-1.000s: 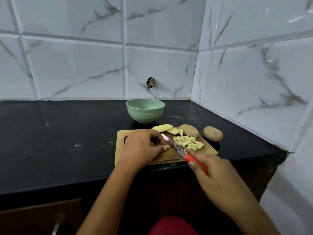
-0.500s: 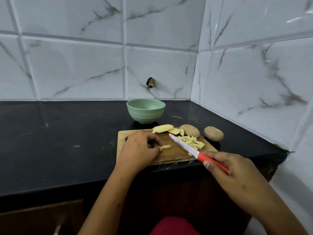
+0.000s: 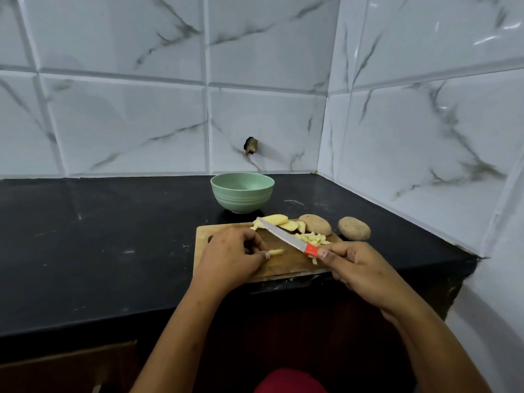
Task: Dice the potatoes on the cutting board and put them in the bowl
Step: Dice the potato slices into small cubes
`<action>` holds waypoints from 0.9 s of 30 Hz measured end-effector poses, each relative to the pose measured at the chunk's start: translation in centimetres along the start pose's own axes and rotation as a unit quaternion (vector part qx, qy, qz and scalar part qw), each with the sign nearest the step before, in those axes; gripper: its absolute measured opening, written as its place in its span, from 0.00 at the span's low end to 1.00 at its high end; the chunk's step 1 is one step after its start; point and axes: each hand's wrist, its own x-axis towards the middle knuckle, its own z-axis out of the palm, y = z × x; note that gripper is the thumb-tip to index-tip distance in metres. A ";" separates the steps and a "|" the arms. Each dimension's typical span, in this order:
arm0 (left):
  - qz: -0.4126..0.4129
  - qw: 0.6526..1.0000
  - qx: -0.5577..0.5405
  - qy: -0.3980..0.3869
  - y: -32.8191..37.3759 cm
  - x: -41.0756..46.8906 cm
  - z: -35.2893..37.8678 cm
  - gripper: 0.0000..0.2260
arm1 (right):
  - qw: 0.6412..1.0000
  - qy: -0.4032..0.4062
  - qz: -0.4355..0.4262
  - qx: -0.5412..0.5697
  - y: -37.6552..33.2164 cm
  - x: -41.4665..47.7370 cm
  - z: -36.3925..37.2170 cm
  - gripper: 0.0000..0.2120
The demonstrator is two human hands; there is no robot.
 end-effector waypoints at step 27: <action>0.004 1.000 -0.018 -0.007 0.3 -0.3 0.0 0.02 | 0.938 0.083 -0.053 -0.333 -2.9 -4.1 4.7 0.22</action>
